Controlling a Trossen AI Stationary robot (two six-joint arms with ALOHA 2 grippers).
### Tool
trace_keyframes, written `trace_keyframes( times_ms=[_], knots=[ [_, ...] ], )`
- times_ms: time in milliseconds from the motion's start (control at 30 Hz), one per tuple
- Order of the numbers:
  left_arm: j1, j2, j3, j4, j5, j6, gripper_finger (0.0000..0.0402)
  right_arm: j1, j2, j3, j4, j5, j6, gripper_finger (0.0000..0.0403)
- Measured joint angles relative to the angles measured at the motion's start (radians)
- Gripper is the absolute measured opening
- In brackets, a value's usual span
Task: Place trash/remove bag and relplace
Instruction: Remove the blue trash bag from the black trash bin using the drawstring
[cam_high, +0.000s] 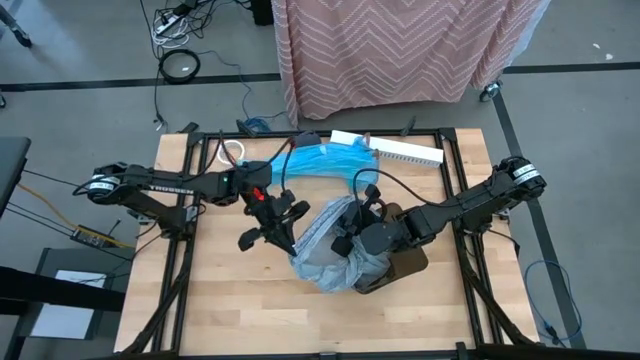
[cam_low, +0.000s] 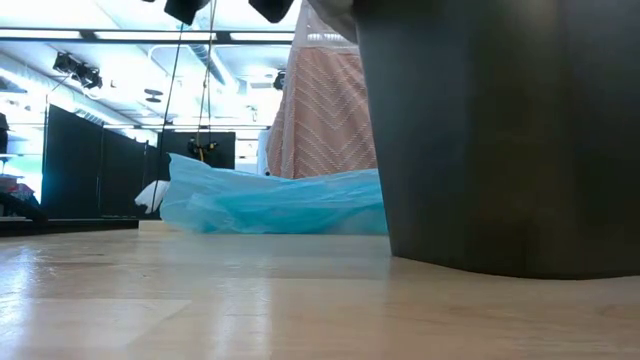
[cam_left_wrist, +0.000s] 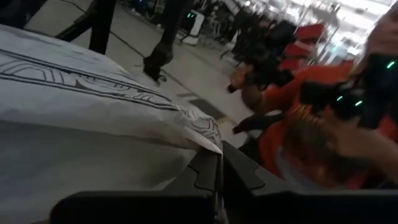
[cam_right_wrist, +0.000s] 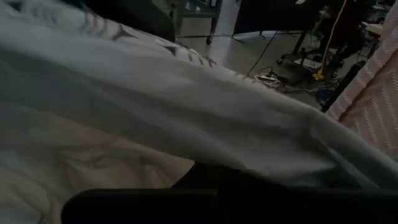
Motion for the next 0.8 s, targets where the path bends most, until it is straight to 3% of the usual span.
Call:
trace_keyframes(
  times_ms=[200, 800],
  knots=[
    [0.032, 0.000, 0.000, -0.055, 0.006, 0.053, 0.0036, 0.000, 0.000, 0.000, -0.001, -0.005, -0.001, 0.0000],
    [0.170, -0.004, 0.000, 0.000, 0.355, -0.025, 0.0062, -0.013, -0.002, 0.003, -0.085, -0.042, 0.100, 0.0000]
  ],
)
